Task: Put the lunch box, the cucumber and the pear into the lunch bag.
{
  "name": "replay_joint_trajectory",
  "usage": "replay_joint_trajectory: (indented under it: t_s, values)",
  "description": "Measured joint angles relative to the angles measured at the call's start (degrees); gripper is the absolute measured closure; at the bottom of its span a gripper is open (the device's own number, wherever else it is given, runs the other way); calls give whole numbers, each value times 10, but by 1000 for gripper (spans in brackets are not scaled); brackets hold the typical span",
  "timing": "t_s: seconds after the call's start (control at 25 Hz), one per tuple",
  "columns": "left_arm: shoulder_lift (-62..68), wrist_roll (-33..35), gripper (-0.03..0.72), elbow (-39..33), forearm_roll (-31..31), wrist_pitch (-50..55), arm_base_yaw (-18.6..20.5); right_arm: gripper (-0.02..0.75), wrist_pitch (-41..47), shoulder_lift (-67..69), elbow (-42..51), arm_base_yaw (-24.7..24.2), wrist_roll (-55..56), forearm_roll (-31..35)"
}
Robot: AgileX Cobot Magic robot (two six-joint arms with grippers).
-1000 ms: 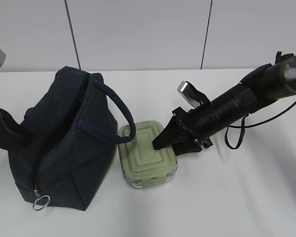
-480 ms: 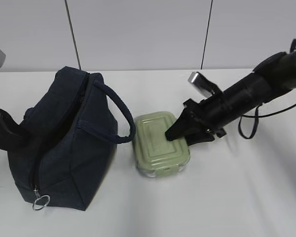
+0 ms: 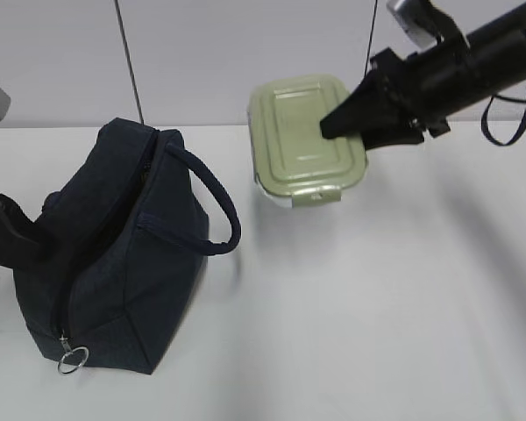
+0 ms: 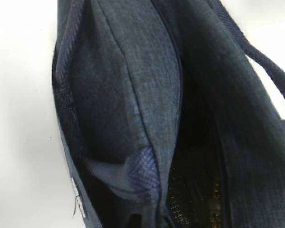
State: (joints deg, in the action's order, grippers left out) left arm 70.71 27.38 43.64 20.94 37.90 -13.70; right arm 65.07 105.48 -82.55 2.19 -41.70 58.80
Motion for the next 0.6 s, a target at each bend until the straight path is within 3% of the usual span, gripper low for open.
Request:
replay_joint_trajectory:
  t_s: [0.2, 0.4, 0.6]
  values:
    - [0, 0, 687, 0, 1, 0, 0, 397, -18, -34, -66, 78, 55, 2]
    - [0, 0, 687, 0, 6, 1, 0, 397, -126, -35, -93, 200, 98, 8]
    - [0, 0, 687, 0, 6, 1, 0, 398, -226, -21, -94, 279, 114, 11]
